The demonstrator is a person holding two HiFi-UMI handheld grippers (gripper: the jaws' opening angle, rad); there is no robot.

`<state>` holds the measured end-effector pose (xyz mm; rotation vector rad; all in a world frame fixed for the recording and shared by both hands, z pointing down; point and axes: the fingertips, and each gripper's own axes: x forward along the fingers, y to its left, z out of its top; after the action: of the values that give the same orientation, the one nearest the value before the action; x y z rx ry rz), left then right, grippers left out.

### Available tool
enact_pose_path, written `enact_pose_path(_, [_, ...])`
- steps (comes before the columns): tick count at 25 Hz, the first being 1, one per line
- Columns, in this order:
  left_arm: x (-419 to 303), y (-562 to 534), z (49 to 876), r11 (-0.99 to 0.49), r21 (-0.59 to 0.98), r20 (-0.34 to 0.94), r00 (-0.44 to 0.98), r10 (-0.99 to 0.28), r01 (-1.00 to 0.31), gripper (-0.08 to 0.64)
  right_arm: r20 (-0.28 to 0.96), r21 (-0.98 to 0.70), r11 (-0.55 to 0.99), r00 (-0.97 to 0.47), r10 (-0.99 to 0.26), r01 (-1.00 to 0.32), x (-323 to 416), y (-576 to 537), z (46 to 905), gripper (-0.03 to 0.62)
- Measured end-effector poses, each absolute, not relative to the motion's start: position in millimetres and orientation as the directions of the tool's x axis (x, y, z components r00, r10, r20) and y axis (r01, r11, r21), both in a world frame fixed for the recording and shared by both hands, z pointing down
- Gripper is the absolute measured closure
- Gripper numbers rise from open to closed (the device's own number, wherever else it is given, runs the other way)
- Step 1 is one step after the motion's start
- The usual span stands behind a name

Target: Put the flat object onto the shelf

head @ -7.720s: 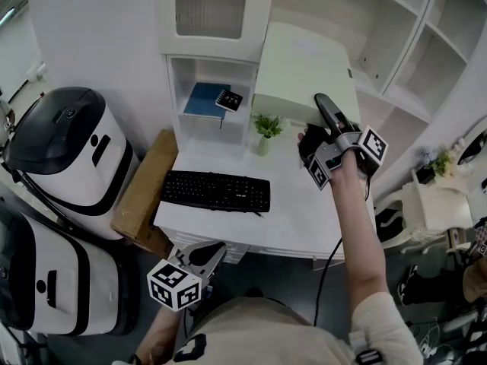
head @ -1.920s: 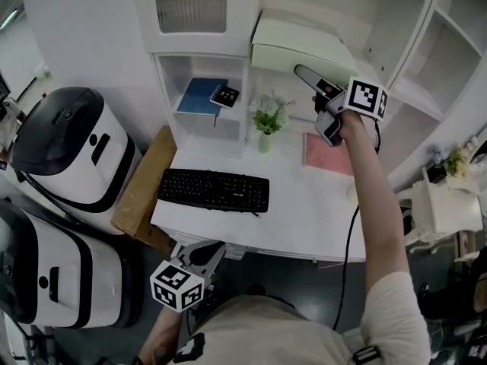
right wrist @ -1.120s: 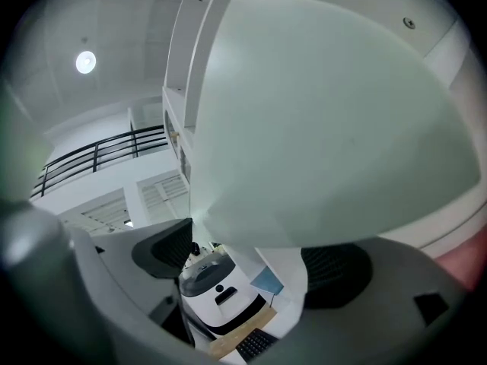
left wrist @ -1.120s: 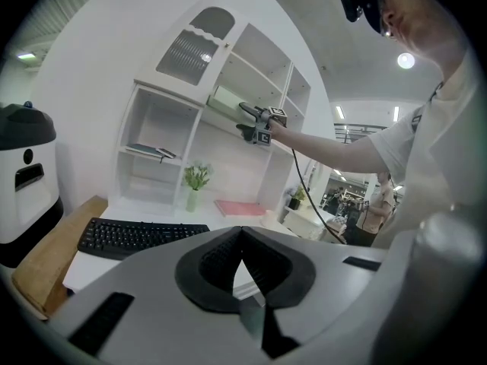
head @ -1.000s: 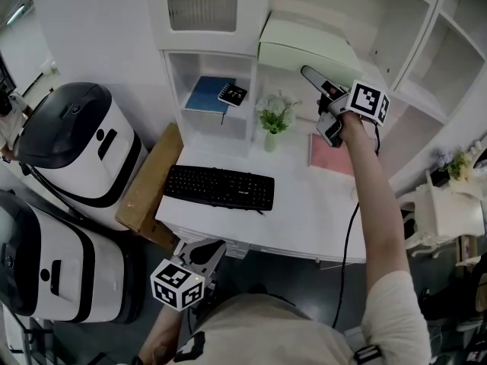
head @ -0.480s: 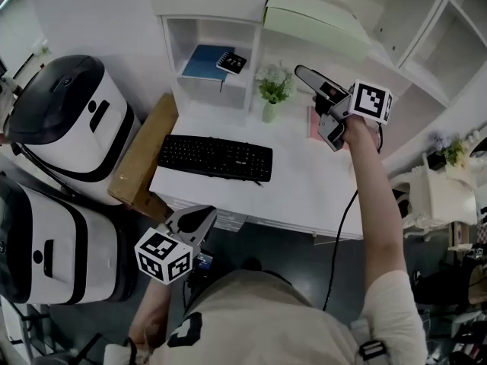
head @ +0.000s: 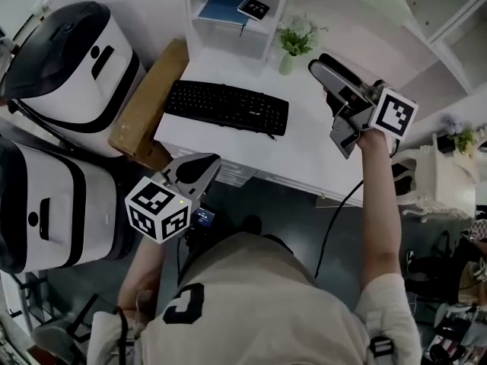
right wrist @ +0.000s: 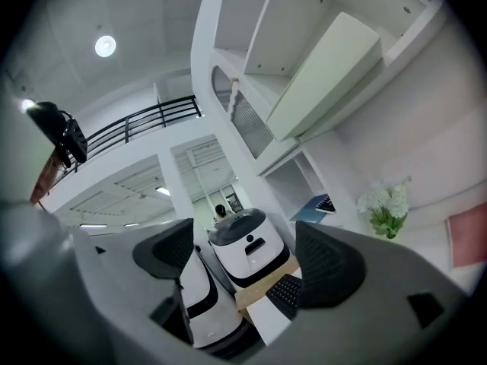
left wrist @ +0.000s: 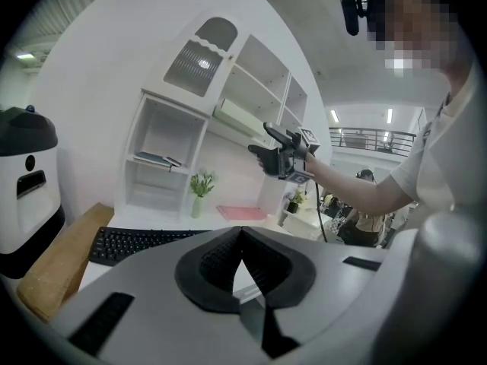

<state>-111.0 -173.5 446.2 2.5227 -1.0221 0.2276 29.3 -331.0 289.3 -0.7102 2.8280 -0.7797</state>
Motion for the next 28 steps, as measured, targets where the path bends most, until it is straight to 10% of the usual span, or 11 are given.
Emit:
enact_pose_path(6, [-113.4,-171.8,441.6,-0.673,0.317,0.278,0.744,-0.608,-0.669,0.546,0.002,-0.545,0.734,-0.875,-0.483,-0.406,18.3,-296.9,306.6,0.174])
enact_pose_path(7, [-113.8,-171.1,441.2,-0.677,0.32,0.275,0.749,-0.603,-0.663,0.546,-0.003,-0.541,0.733,-0.871,-0.492,-0.412,17.3,-289.4,307.5,0.223])
enact_pose_path(9, [-114.3,-169.1,441.3,-0.686,0.326,0.27,0.759,-0.592,-0.651,0.546,-0.008,-0.525,0.729,-0.854,-0.52,-0.439,14.9,-273.2,312.7,0.568])
enact_pose_path(28, [-39.1,-106.7,452.6,-0.856,0.404,0.237,0.94,-0.244,-0.324,0.546,-0.047,-0.628,0.527,-0.648,-0.76,-0.573,47.6,-98.1,362.6,0.568])
